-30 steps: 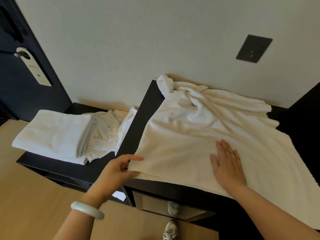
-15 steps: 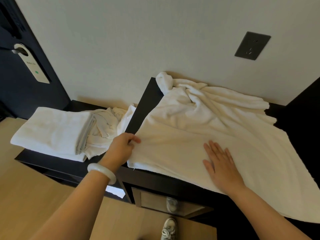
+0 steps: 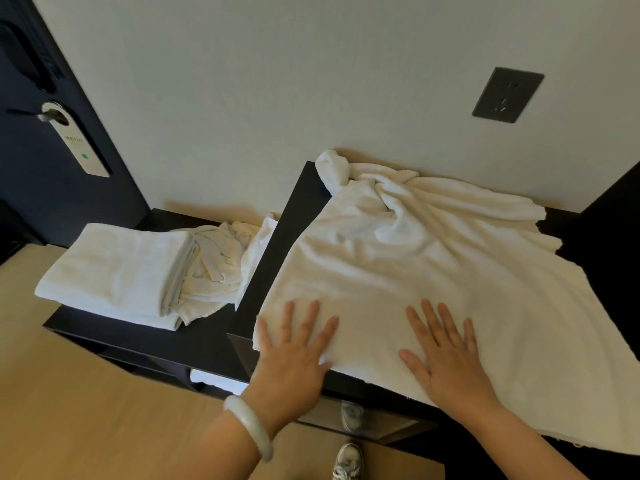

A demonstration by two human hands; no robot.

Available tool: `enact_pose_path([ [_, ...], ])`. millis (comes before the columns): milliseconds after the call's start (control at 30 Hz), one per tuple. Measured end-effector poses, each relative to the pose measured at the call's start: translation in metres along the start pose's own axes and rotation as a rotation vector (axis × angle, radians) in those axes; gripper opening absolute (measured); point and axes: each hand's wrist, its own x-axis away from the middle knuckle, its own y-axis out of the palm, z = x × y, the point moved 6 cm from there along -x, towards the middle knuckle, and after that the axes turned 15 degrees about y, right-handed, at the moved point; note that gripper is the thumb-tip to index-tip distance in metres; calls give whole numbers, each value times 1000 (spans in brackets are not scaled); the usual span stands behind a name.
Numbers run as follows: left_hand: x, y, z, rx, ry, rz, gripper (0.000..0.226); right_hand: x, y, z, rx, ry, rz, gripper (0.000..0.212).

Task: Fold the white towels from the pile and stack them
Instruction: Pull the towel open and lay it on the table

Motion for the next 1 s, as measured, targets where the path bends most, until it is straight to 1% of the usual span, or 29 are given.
enact_pose_path([
  [67, 19, -4, -19, -39, -143, -80, 74, 0, -1, -3, 1, 7, -24, 74],
  [100, 24, -13, -27, -76, -210, -130, 69, -3, -5, -5, -12, 20, -36, 76],
  [133, 23, -27, -30, -124, -235, -155, 56, -9, -14, -8, -47, 28, -11, 80],
  [167, 15, -43, -29, -171, -218, -127, 41, -18, -26, -12, -106, 29, 46, 81],
  [200, 1, -59, -26, -197, -181, -46, 30, -28, -40, -15, -165, 33, 119, 79],
  [233, -15, -70, -22, -208, -133, 61, 27, -39, -50, -17, -211, 45, 191, 71],
  [267, -32, -76, -17, -192, -77, 161, 31, -49, -53, -20, -218, 62, 193, 62],
  [300, -49, -75, -14, -143, -29, 217, 41, -57, -48, -26, -189, 73, 149, 56],
  [333, -64, -68, -12, -99, 6, 213, 50, -60, -37, -31, -141, 81, 92, 57],
  [400, -80, -44, -17, -52, 31, 146, 58, -58, -15, -36, -91, 84, 36, 62],
  [433, -83, -32, -22, -40, 20, 133, 59, -55, -11, -36, -91, 73, 39, 63],
  [500, -75, -17, -29, -43, 0, 166, 61, -46, -10, -37, -102, 47, 45, 65],
  [633, -32, -7, -21, -14, -34, 214, 65, -17, -13, -46, -87, -8, 22, 67],
  [700, -6, -6, -10, -25, -36, 285, 62, 9, -22, -60, -119, -63, 41, 69],
  [767, 10, -13, -10, -24, -47, 369, 63, 25, -30, -65, -210, -137, 79, 63],
  [800, 10, -21, -15, -4, -59, 411, 64, 24, -34, -61, -247, -165, 112, 55],
  [833, 6, -29, -24, 15, -86, 455, 57, 14, -37, -50, -300, -144, 119, 46],
  [867, -1, -40, -37, 35, -133, 489, 44, 0, -42, -36, -358, -86, 115, 38],
  [900, -11, -49, -54, 70, -195, 496, 35, -19, -45, -21, -383, -11, 100, 36],
  [933, -23, -55, -72, 146, -273, 475, 36, -38, -49, -7, -375, 58, 103, 39],
  [1000, -49, -61, -108, 382, -419, 422, 42, -69, -47, 10, -295, 127, 106, 49],
])
